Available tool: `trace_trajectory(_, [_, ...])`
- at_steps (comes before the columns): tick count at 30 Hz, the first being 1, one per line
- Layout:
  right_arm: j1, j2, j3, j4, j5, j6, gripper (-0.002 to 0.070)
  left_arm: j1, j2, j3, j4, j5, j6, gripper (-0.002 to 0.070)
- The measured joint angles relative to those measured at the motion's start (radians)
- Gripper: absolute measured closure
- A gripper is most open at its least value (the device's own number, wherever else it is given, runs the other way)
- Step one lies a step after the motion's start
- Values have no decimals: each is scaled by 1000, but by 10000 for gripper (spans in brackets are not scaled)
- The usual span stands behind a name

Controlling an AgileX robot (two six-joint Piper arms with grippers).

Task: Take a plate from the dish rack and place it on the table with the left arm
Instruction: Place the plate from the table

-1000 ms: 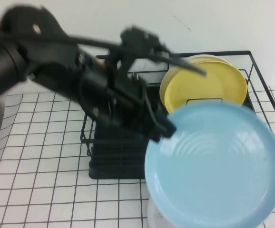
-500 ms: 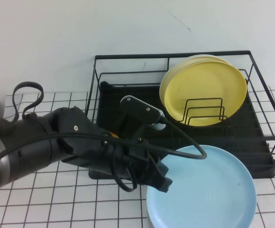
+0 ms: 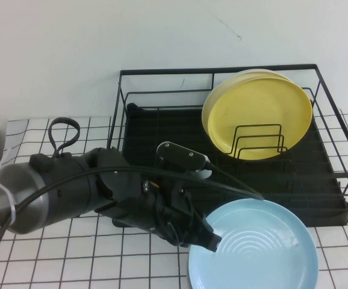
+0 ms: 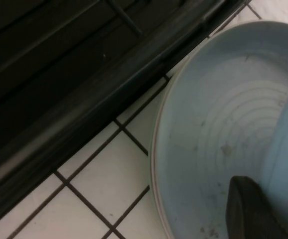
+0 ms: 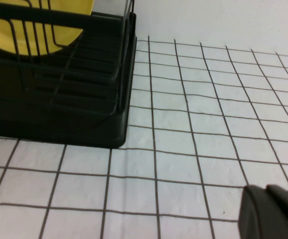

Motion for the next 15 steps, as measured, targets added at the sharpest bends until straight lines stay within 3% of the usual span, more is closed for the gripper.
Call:
trace_trajectory(3, [0, 0, 0, 0, 0, 0, 680, 0, 0, 0, -3, 0, 0, 565])
trace_trajectory(7, [0, 0, 0, 0, 0, 0, 680, 0, 0, 0, -4, 0, 0, 379])
trace_trajectory(9, [0, 0, 0, 0, 0, 0, 680, 0, 0, 0, -4, 4, -2, 319])
trace_trajectory(12, [0, 0, 0, 0, 0, 0, 680, 0, 0, 0, -6, 8, -2, 300])
trace_trajectory(15, [0, 0, 0, 0, 0, 0, 680, 0, -5, 0, -8, 10, -2, 335])
